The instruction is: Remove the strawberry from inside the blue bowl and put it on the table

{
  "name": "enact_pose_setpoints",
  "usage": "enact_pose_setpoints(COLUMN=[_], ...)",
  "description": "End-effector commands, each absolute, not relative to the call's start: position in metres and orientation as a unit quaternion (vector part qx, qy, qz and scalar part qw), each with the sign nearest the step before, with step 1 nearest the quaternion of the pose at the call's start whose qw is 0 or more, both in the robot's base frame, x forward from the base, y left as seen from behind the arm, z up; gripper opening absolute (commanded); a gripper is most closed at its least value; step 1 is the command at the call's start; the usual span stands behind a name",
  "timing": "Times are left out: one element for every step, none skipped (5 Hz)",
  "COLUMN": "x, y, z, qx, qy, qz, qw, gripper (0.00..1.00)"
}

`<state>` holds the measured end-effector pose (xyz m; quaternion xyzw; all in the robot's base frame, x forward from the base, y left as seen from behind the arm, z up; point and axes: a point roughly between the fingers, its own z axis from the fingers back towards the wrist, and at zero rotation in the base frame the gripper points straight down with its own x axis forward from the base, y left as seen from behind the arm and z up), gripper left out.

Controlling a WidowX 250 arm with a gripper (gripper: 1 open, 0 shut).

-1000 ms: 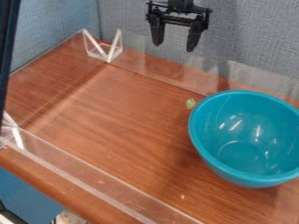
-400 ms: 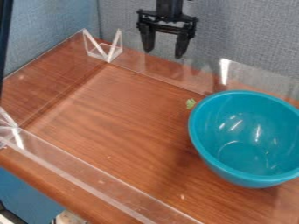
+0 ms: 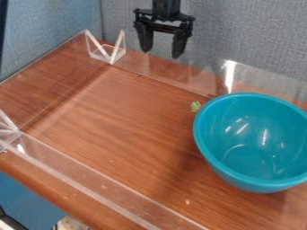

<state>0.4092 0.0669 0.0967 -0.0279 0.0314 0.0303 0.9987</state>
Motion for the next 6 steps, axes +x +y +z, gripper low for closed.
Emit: enact_pose_setpoints(x=[0.416, 0.417, 0.417, 0.408, 0.399, 0.398], y=[0.060, 0.064, 0.070, 0.069, 0.066, 0.062], z=[0.138, 0.135, 0.134, 0.133, 0.132, 0.128], qx=[-0.022, -0.025, -0.028, -0.027, -0.024, -0.023], qy=[-0.019, -0.021, -0.024, -0.021, -0.023, -0.022], qz=[0.023, 0.015, 0.009, 0.018, 0.028, 0.038], qw=[0.999, 0.999, 0.999, 0.999, 0.999, 0.999], gripper=[1.00, 1.00, 1.00, 1.00, 1.00, 1.00])
